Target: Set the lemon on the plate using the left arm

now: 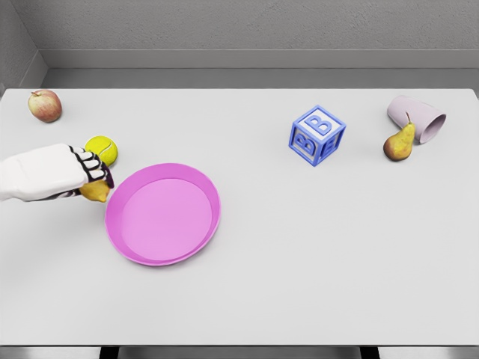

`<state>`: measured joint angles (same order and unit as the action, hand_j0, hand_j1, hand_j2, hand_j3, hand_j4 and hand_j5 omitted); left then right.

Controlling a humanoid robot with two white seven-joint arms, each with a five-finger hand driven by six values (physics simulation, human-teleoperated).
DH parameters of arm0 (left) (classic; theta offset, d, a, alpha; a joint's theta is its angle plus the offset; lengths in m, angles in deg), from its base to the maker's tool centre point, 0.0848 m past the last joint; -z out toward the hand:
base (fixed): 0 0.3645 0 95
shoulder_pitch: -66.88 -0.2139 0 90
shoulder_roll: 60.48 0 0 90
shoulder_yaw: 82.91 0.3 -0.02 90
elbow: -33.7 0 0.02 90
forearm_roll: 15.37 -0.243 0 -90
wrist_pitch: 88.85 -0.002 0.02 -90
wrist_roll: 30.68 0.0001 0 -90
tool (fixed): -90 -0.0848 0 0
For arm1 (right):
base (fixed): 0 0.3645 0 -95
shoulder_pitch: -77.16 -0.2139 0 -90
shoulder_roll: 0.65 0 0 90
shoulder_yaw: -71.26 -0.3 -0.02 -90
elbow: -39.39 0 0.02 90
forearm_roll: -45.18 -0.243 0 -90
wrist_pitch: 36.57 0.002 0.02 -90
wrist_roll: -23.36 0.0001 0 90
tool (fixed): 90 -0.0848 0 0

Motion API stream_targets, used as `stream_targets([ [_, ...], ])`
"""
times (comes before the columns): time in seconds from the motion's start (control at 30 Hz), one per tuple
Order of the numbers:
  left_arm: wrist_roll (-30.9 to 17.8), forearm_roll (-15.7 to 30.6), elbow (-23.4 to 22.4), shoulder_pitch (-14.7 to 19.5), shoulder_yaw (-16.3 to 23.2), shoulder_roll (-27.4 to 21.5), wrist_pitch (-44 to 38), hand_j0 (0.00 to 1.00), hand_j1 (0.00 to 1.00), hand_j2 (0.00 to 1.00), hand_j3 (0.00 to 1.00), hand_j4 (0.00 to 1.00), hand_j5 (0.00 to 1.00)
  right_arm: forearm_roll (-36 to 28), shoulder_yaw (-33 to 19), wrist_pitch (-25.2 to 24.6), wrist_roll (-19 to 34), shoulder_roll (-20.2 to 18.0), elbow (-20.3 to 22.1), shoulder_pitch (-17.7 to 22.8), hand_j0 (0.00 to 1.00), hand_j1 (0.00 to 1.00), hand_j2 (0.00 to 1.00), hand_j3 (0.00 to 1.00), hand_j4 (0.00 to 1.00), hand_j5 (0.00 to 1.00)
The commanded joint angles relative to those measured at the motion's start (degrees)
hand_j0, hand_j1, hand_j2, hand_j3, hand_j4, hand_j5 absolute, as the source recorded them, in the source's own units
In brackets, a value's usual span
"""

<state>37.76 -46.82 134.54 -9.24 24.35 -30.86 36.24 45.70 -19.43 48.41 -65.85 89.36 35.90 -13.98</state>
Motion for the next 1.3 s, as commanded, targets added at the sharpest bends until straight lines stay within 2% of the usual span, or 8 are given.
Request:
stream_targets([
  [0.0, 0.02, 0.43, 0.15, 0.0, -0.03, 0.27, -0.1, 0.45, 0.45, 0.45, 0.45, 0.45, 0.45, 0.01, -0.02, 0.02, 0.01, 0.0, -0.02, 0.0, 1.0, 1.0, 1.0, 1.0, 1.0, 1.0],
  [0.5, -0.07, 0.16, 0.24, 1.32, 1.12, 8.62, -0.1, 0.45, 0.45, 0.45, 0.45, 0.45, 0.45, 0.01, 0.07, -0.07, 0.01, 0.0, -0.02, 0.0, 1.0, 1.0, 1.0, 1.0, 1.0, 1.0],
  [0.67, -0.51, -0.36, 0.24, 2.64, 4.46, 10.9, -0.1, 0.45, 0.45, 0.45, 0.45, 0.45, 0.45, 0.01, -0.02, 0.02, 0.01, 0.0, -0.02, 0.0, 1.0, 1.0, 1.0, 1.0, 1.0, 1.0],
  [0.87, -0.51, -0.63, 0.24, 2.9, 5.51, 11.25, -0.1, 0.45, 0.45, 0.45, 0.45, 0.45, 0.45, 0.01, -0.02, 0.01, 0.01, 0.0, -0.02, 0.0, 1.0, 1.0, 1.0, 1.0, 1.0, 1.0],
  [0.9, -0.33, -0.63, 0.24, 2.9, 5.51, 11.25, -0.1, 0.49, 0.49, 0.49, 0.49, 0.49, 0.49, 0.01, 0.07, 0.01, 0.01, 0.0, -0.02, 0.0, 1.0, 1.0, 1.0, 1.0, 1.0, 1.0],
  [1.03, 0.2, -0.63, 0.24, 3.07, 5.42, 11.16, -0.1, 0.89, 0.89, 0.89, 0.89, 0.89, 0.89, 0.01, -0.02, 0.02, 0.01, 0.0, -0.02, 0.0, 1.0, 1.0, 1.0, 1.0, 1.0, 1.0],
  [1.13, 0.37, -0.63, 0.24, 3.25, 5.42, 11.16, -0.1, 1.0, 1.0, 1.0, 1.0, 1.0, 1.0, 0.01, -0.02, 0.01, 0.01, 0.0, 0.07, 0.0, 1.0, 1.0, 1.0, 1.0, 1.0, 1.0],
  [1.27, 1.07, -0.63, 0.24, 3.25, 5.42, 10.9, -0.1, 1.0, 1.0, 1.0, 1.0, 1.0, 1.0, 0.01, -0.01, 0.02, 0.01, 0.0, -0.02, 0.0, 1.0, 1.0, 1.0, 1.0, 1.0, 1.0],
])
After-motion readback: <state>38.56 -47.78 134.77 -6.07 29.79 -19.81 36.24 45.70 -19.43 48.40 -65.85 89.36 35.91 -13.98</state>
